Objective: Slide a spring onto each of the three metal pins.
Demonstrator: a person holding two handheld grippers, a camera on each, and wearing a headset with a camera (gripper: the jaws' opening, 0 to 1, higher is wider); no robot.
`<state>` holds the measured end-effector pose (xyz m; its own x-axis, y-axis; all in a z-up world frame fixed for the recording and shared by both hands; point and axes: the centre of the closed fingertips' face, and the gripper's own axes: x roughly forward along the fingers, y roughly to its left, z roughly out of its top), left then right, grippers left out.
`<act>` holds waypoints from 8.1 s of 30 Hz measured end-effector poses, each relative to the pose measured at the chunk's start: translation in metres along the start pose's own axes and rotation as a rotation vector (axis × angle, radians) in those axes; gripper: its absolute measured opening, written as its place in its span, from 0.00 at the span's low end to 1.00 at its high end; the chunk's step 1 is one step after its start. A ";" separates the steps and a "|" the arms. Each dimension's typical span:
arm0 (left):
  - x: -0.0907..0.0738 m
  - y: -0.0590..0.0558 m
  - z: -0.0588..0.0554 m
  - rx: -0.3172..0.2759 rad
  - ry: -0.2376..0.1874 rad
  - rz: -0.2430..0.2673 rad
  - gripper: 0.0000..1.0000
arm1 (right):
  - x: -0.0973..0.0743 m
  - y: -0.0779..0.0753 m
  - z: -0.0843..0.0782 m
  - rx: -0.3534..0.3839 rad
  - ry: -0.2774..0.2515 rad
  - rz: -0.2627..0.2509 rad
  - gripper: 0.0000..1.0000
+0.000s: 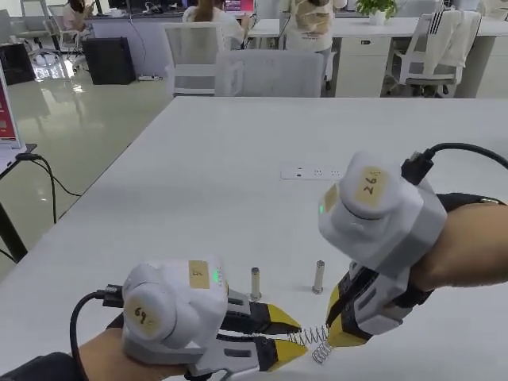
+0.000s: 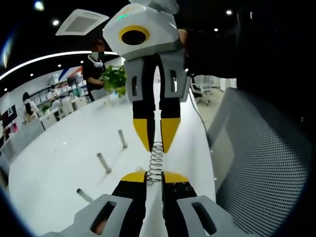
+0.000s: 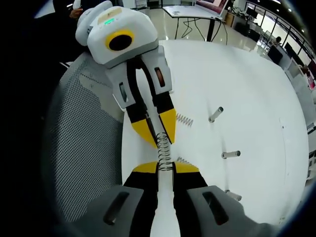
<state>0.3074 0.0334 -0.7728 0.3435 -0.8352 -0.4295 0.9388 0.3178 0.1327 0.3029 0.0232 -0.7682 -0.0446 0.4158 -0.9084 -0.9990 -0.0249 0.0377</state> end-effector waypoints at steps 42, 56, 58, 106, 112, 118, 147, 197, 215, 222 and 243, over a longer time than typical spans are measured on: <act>-0.002 0.003 0.006 -0.039 -0.047 0.005 0.02 | -0.009 0.004 0.039 -0.059 -0.098 -0.030 0.09; -0.003 0.003 0.013 -0.058 -0.077 0.000 0.02 | -0.004 0.005 0.036 -0.059 -0.086 -0.009 0.08; -0.004 0.002 0.015 -0.070 -0.086 -0.004 0.02 | -0.004 0.006 0.037 -0.059 -0.088 -0.001 0.08; -0.063 0.045 -0.020 -0.237 -0.116 0.229 0.40 | -0.056 -0.052 -0.027 0.081 -0.027 -0.142 0.08; -0.070 0.049 -0.030 -0.256 -0.114 0.275 0.44 | -0.068 -0.065 -0.041 0.110 -0.013 -0.171 0.08; -0.073 0.050 -0.034 -0.274 -0.121 0.304 0.47 | -0.078 -0.080 -0.058 0.133 0.022 -0.201 0.08; -0.068 0.043 -0.033 -0.277 -0.108 0.304 0.55 | -0.035 -0.137 -0.095 0.171 0.094 -0.213 0.08; -0.067 0.042 -0.034 -0.269 -0.090 0.304 0.54 | 0.021 -0.143 -0.113 0.239 0.129 -0.170 0.08; -0.065 0.042 -0.034 -0.268 -0.084 0.297 0.54 | 0.028 -0.143 -0.119 0.242 0.137 -0.164 0.12; -0.065 0.041 -0.034 -0.265 -0.082 0.294 0.54 | 0.022 -0.142 -0.123 0.235 0.139 -0.177 0.16; -0.063 0.038 -0.033 -0.256 -0.085 0.278 0.54 | 0.003 -0.103 -0.129 0.231 0.114 -0.186 0.19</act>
<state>0.3207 0.1125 -0.7704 0.5952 -0.7321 -0.3312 0.7764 0.6303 0.0021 0.4065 -0.0904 -0.8286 0.1272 0.2889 -0.9489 -0.9656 0.2546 -0.0519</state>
